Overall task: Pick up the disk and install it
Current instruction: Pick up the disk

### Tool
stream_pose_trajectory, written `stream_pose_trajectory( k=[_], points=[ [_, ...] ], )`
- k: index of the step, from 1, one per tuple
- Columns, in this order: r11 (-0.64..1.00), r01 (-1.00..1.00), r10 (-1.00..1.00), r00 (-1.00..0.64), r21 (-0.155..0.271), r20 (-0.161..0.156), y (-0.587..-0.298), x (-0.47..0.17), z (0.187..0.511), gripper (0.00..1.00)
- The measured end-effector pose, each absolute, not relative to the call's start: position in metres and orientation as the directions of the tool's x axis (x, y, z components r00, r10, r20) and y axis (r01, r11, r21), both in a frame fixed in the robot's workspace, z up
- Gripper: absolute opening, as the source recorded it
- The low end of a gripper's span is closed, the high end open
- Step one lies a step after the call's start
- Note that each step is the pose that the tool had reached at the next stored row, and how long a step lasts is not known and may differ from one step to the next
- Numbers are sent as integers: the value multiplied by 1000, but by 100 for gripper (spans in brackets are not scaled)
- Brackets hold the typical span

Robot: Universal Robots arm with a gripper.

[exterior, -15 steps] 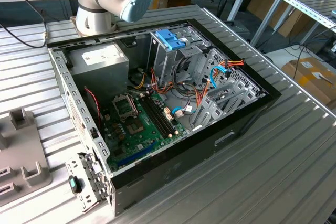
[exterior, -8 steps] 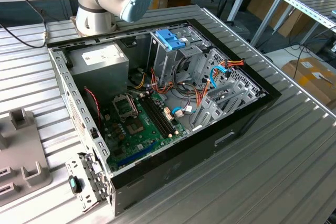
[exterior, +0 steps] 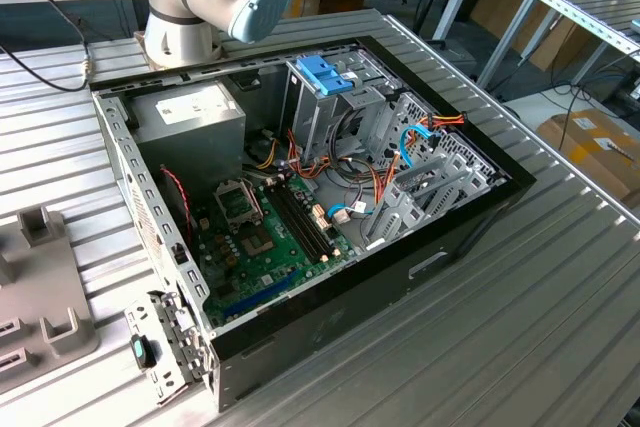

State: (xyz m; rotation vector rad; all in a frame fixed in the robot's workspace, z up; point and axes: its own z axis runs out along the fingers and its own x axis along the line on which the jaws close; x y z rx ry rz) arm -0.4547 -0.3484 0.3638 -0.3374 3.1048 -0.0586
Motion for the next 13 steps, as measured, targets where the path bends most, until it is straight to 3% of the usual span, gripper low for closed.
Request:
stream_pose_trajectory(
  k=[13],
  points=[
    [949,-314,-314,-949,-39,-14,-348,-455,364,11]
  ],
)
